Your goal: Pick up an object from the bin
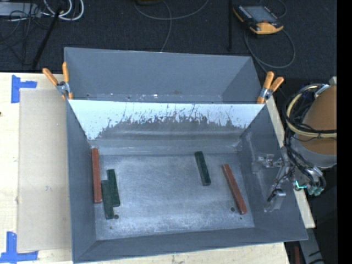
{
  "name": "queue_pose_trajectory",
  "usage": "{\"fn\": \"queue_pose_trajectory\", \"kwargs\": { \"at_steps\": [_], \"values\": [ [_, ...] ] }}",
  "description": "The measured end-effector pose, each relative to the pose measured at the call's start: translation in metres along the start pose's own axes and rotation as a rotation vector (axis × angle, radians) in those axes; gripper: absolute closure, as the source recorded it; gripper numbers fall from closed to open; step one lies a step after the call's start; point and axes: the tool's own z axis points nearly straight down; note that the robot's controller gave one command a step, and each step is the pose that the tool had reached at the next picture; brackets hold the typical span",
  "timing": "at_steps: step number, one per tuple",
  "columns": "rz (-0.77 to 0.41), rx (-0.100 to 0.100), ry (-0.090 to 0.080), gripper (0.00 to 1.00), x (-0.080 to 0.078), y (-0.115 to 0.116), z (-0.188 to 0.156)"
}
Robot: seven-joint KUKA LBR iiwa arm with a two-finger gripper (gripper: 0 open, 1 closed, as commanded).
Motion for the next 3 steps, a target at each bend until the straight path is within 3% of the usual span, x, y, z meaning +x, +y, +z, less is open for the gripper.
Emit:
{"fn": "queue_pose_trajectory", "kwargs": {
  "at_steps": [1,2,3],
  "values": [
    [-0.225,0.005,-0.013,0.0,-0.012,-0.019,-0.065],
    [-0.511,-0.001,-0.002,0.0,-0.052,0.01,0.096],
    [-1.045,-0.007,-0.009,0.0,-0.111,0.017,0.12]
  ]
}}
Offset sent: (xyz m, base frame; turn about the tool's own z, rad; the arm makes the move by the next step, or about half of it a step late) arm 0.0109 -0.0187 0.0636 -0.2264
